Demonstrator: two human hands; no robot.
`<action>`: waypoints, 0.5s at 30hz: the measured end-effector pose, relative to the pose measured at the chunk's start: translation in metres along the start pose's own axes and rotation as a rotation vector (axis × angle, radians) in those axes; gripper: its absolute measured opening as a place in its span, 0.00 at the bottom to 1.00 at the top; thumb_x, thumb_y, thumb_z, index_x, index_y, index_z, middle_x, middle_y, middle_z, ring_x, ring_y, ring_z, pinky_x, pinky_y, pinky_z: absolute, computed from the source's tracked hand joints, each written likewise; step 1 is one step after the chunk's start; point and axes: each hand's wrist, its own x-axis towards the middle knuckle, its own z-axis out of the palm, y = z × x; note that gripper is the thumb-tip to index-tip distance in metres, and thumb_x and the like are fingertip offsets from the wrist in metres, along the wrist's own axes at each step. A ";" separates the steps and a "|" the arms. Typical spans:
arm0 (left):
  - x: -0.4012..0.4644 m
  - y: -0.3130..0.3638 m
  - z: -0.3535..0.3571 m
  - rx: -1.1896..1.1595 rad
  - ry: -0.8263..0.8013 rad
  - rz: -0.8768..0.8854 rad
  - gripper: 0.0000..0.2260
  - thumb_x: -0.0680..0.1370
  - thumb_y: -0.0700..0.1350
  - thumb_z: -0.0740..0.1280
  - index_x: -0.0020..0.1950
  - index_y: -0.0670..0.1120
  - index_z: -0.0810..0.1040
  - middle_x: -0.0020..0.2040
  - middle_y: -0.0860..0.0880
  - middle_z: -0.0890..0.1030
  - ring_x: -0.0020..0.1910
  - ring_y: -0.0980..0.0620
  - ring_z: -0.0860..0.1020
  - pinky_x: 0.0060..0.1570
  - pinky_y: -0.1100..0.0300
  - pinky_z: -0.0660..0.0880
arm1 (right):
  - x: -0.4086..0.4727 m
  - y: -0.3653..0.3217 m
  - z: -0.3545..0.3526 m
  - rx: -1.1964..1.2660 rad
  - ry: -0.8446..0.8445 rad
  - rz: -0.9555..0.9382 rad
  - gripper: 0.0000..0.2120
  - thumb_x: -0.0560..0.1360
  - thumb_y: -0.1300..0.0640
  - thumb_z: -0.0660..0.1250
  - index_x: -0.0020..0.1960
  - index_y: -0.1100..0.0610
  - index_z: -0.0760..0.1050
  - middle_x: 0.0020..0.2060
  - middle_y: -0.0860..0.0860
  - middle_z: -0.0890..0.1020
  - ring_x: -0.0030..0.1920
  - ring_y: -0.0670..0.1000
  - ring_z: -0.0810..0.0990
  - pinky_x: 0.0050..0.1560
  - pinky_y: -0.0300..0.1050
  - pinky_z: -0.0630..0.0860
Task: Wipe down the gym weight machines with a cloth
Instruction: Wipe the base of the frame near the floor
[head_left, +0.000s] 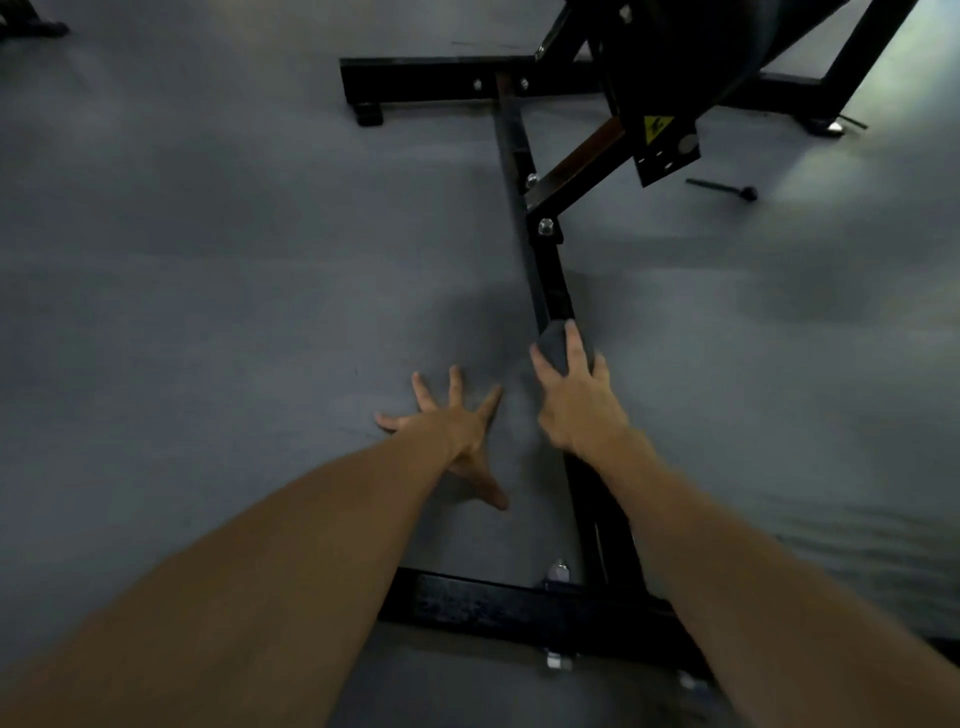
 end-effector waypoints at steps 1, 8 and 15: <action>0.002 0.000 0.001 0.005 -0.005 0.001 0.67 0.59 0.72 0.78 0.75 0.67 0.26 0.76 0.51 0.21 0.74 0.28 0.26 0.58 0.13 0.51 | 0.021 0.002 -0.003 0.021 -0.016 0.018 0.35 0.81 0.51 0.59 0.83 0.52 0.45 0.79 0.60 0.33 0.79 0.66 0.37 0.79 0.61 0.49; 0.006 -0.003 -0.001 -0.034 0.029 0.013 0.66 0.59 0.70 0.79 0.77 0.67 0.29 0.77 0.51 0.23 0.75 0.29 0.28 0.59 0.13 0.51 | 0.038 0.013 -0.008 -0.028 -0.031 -0.118 0.30 0.81 0.48 0.46 0.82 0.57 0.54 0.82 0.56 0.46 0.80 0.64 0.38 0.76 0.63 0.54; 0.014 -0.015 0.003 -0.035 0.065 0.030 0.69 0.53 0.74 0.78 0.78 0.68 0.32 0.79 0.50 0.26 0.75 0.29 0.29 0.59 0.13 0.51 | -0.078 0.013 -0.007 0.425 -0.024 -0.093 0.25 0.81 0.68 0.56 0.77 0.56 0.68 0.78 0.56 0.64 0.78 0.61 0.60 0.76 0.51 0.59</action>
